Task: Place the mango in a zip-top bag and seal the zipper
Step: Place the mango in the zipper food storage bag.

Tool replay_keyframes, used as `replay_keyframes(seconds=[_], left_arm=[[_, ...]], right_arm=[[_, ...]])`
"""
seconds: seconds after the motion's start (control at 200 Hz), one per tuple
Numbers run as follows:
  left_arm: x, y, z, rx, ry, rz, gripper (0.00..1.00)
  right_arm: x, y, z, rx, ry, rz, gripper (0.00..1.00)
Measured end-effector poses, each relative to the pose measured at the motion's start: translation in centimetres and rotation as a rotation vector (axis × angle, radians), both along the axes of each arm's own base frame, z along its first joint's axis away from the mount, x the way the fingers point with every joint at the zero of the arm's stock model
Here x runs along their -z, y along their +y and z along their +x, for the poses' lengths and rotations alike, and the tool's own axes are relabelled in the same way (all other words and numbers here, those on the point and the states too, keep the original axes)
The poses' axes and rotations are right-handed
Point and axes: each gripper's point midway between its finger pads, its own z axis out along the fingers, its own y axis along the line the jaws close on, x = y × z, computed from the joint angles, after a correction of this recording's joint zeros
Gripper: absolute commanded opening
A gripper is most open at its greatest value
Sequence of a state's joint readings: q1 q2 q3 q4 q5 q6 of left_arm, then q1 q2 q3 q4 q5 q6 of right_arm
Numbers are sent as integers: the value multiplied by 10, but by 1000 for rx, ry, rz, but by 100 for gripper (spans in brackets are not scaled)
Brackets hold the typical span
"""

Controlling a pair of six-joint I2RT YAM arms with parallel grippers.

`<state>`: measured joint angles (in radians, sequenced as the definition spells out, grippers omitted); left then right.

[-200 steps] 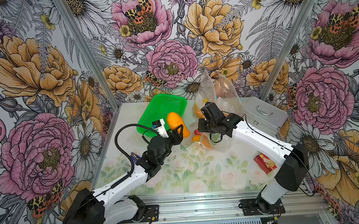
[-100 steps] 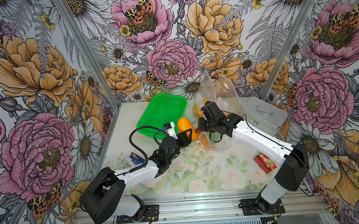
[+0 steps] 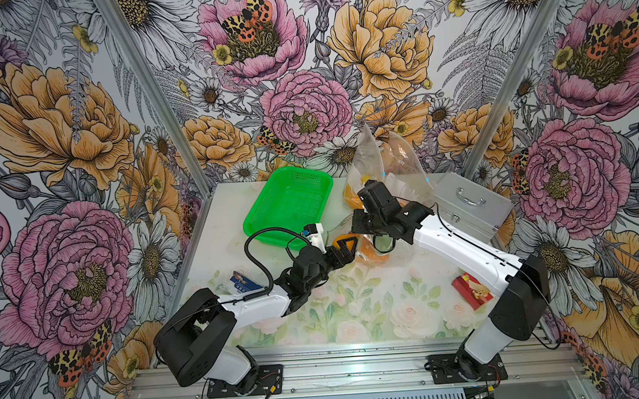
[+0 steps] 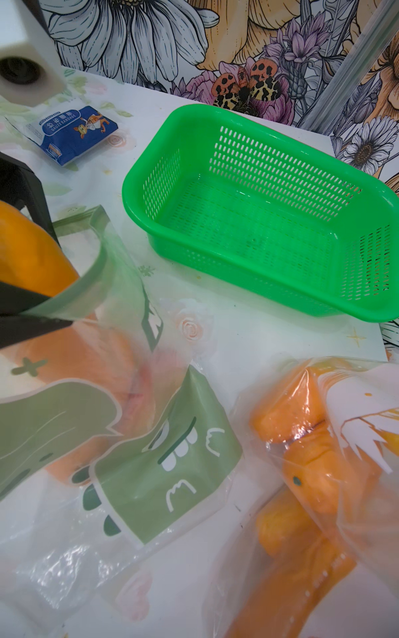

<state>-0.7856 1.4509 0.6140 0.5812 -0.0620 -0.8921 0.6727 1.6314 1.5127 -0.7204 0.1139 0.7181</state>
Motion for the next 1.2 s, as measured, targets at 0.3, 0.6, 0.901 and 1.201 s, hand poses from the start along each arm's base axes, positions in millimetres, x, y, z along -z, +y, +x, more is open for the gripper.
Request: replay_keyframes(seconds=[0.3, 0.6, 0.901, 1.201], left_arm=[[-15, 9, 2, -10, -31, -2, 96], [-60, 43, 1, -79, -126, 95, 93], [-28, 84, 2, -174, -31, 290, 86], [8, 125, 6, -245, 116, 302, 73]], right_arm=[[0, -1, 1, 3, 0, 0, 0], [-2, -4, 4, 11, -2, 5, 0], [-21, -2, 11, 11, -34, 42, 0], [-23, 1, 10, 1, -29, 53, 0]])
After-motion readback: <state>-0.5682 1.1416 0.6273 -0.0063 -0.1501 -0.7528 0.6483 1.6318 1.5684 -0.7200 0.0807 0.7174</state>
